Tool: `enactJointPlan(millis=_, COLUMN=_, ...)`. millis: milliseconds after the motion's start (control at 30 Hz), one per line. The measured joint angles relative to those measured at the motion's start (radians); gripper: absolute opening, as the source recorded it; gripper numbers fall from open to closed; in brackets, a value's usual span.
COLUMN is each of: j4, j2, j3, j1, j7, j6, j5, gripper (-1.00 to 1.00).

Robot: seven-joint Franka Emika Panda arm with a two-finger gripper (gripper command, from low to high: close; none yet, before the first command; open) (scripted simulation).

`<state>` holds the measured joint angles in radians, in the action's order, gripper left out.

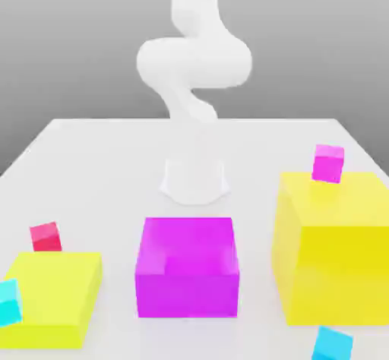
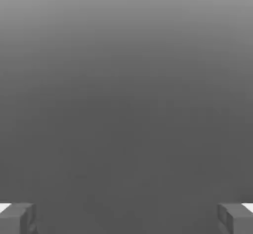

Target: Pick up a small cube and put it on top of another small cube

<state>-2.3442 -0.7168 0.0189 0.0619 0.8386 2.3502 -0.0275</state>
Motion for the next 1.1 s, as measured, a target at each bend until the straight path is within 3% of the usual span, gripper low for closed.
enactJointPlan(millis=333, j4=-0.178, j2=0.333, j3=0.125, j1=0.236, j7=0.135, j6=0.201, j5=-0.083, gripper=0.0)
enactJointPlan(millis=567, j4=-0.301, j2=0.564, j3=0.252, j1=0.366, j7=0.178, j6=0.343, j5=-0.072, gripper=0.0)
enactJointPlan(millis=767, j4=-0.4, j2=0.771, j3=0.319, j1=0.485, j7=0.107, j6=0.467, j5=0.087, gripper=0.0)
enactJointPlan(millis=967, j4=-0.372, j2=0.989, j3=0.141, j1=0.627, j7=-0.04, j6=0.631, j5=0.292, gripper=0.0)
enactJointPlan(millis=1000, j4=-0.367, j2=1.016, j3=0.114, j1=0.65, j7=-0.052, j6=0.653, j5=0.308, gripper=-1.0)
enactJointPlan(millis=1100, j4=-0.367, j2=1.016, j3=0.114, j1=0.651, j7=-0.051, j6=0.653, j5=0.307, gripper=-1.0)
